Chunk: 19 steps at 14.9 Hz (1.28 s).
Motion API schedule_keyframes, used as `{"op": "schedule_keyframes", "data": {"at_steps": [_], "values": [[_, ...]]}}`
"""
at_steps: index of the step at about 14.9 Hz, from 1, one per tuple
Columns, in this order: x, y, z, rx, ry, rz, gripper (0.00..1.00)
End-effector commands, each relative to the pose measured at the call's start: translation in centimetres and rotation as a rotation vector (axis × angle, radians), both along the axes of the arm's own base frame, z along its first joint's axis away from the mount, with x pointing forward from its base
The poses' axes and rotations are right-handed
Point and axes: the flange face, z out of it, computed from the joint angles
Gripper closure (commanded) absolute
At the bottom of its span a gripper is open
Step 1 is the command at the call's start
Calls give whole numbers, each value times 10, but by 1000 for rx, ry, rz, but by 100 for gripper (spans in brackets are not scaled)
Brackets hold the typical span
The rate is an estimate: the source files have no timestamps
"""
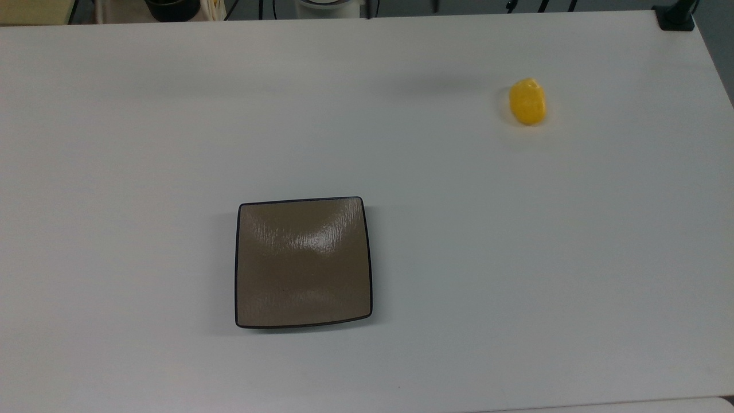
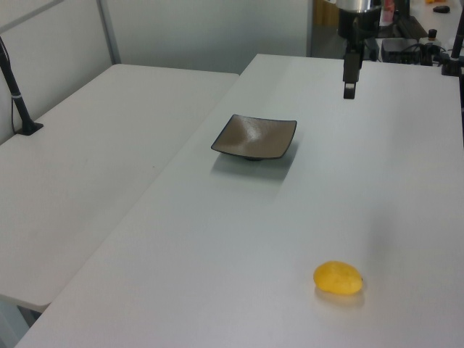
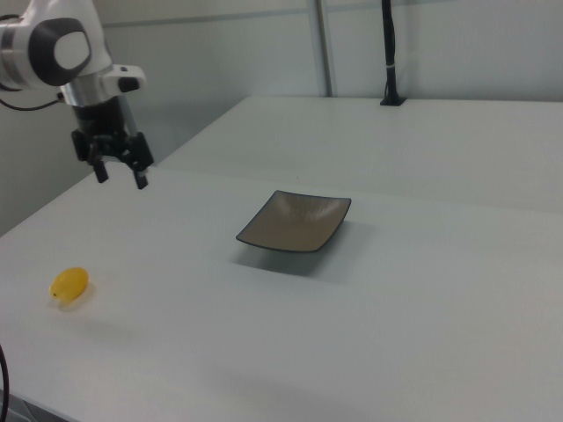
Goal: Put potatoes on a ceramic plate
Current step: 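Move the open gripper across the table toward the yellow potato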
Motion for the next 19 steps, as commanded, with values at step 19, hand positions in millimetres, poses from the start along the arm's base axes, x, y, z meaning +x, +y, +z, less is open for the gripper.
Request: {"op": "schedule_keyframes", "data": {"at_steps": [19], "values": [[-67, 234, -103, 77, 51, -40, 0]]}}
